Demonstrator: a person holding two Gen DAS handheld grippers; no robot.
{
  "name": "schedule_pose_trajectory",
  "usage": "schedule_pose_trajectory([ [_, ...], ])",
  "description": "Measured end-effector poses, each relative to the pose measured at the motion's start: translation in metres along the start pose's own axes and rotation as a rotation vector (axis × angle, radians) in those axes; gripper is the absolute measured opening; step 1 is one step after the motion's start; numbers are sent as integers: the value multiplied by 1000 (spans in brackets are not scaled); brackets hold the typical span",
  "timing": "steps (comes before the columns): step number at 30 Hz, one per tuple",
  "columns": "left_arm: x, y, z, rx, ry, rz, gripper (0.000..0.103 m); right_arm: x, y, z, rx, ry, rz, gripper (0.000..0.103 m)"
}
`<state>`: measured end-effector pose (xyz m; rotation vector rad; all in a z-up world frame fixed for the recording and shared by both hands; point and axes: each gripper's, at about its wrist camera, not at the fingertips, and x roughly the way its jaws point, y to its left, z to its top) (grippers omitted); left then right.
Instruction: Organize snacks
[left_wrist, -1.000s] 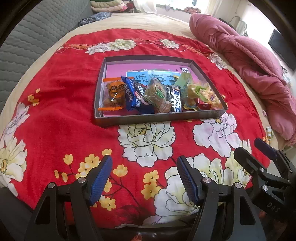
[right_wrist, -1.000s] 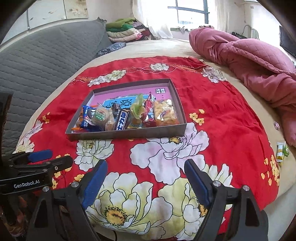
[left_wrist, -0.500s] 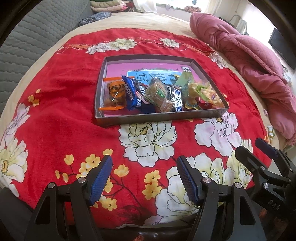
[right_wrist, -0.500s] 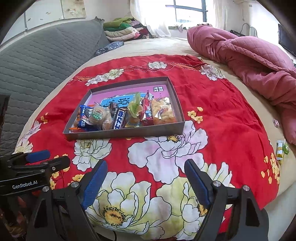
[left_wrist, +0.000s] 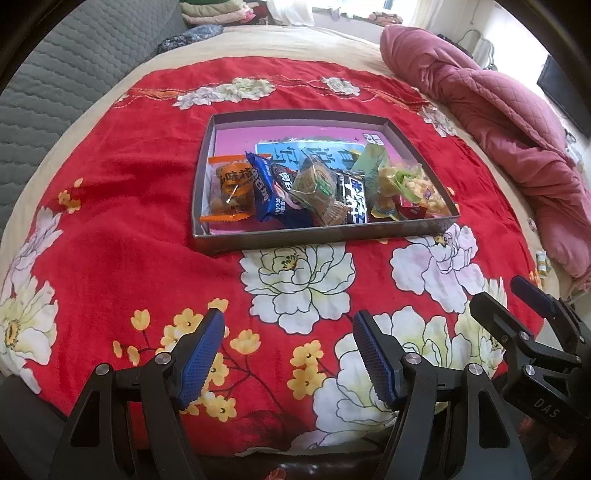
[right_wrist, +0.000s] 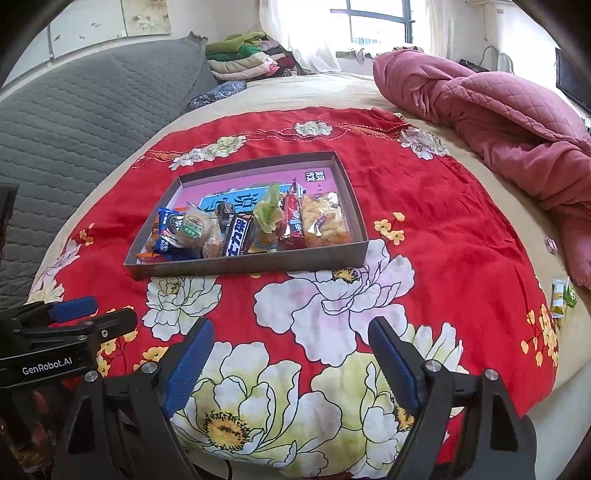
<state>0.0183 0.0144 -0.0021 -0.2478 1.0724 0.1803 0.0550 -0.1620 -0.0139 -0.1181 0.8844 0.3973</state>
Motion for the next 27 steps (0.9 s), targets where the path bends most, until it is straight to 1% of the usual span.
schedule_pose_trajectory([
  [27,1,0,0,1,2,15,74,3,0,-1,2,2,-4,85],
])
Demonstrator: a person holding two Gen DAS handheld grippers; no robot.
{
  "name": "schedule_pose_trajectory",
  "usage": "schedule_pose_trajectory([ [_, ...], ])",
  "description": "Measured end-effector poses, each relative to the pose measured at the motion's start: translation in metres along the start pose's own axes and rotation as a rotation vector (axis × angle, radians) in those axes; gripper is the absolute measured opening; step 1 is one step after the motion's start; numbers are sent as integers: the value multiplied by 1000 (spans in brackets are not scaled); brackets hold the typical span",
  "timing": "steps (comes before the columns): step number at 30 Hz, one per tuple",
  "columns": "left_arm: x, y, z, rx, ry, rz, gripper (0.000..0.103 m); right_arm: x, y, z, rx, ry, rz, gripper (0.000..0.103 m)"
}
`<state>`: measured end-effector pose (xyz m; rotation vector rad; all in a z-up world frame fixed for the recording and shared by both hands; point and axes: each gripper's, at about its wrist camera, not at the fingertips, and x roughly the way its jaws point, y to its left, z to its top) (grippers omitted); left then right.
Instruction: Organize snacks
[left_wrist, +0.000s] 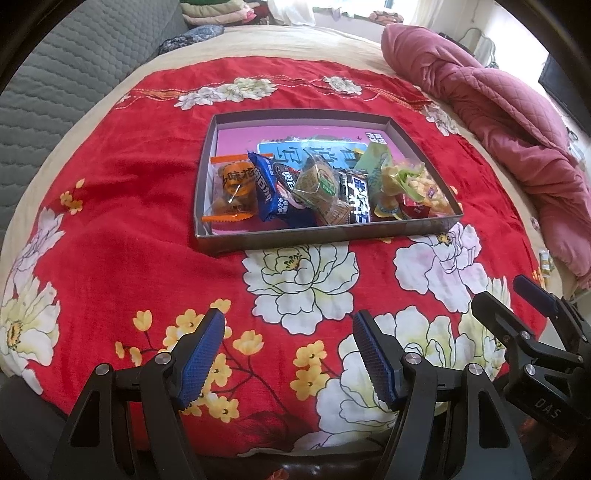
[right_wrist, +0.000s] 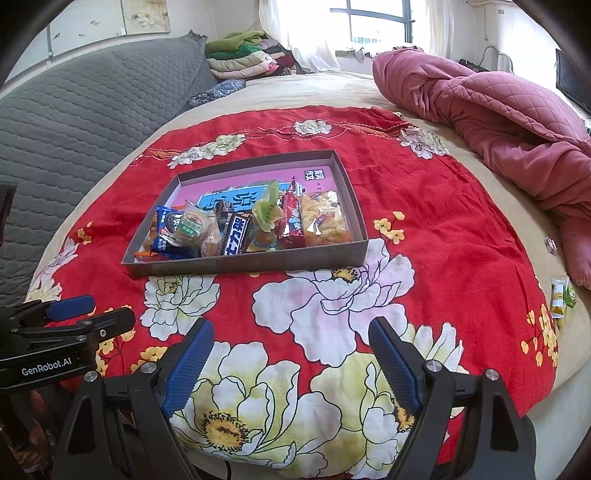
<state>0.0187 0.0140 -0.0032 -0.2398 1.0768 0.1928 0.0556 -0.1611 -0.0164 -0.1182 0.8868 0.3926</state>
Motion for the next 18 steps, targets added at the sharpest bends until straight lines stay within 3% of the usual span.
schedule_pose_trajectory([
  [18,20,17,9,-49,-11,34,74,18,-27,6,98,-3,14,89],
])
